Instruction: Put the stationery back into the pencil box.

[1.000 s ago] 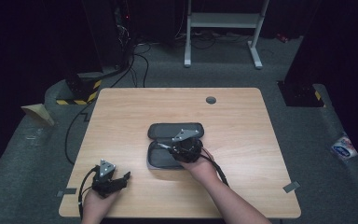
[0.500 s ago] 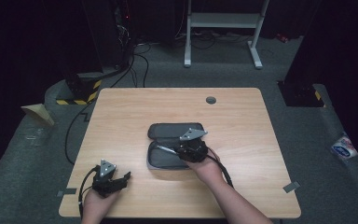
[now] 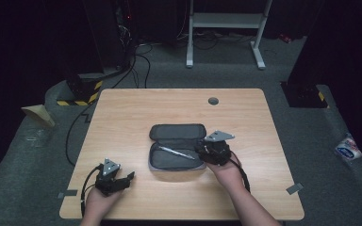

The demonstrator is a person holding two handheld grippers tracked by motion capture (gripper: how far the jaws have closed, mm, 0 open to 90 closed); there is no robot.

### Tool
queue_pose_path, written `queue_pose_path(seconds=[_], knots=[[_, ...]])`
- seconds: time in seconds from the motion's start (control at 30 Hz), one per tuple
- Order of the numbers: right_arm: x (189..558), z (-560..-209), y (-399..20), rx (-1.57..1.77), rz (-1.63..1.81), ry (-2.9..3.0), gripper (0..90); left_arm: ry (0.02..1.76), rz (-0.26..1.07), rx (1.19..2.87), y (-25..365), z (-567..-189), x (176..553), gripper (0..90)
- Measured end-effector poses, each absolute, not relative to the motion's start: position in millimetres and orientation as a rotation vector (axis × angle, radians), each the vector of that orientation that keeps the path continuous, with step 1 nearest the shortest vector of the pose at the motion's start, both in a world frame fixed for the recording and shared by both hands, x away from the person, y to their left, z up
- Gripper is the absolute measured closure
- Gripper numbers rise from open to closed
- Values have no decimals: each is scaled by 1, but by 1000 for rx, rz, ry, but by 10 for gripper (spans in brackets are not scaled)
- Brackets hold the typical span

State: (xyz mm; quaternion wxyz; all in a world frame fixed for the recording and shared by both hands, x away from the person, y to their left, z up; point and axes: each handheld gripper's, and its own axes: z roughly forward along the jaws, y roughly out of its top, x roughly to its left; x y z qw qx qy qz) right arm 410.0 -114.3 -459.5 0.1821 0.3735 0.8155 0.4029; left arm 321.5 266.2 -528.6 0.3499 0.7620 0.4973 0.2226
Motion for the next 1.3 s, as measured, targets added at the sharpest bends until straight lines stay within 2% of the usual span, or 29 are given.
queue_pose_path(seconds=[0.33,0.7,0.97,1.07,1.3], knots=[[411,-468,-164,1158,1060,2212,490,1302,591,1980,264,-528,324,332],[403,-495,-226,1261,979,2124,441,1302,591,1975,264,-528,324,328],[392,-512,-244,1345,905,2132,369,1303,593,1973,264,-528,324,328],[389,-523,-247,1340,910,2157,309,1303,593,1972,264,-528,324,328],[380,-523,-245,1370,862,2099,263,1301,599,1971,264,-529,323,328]])
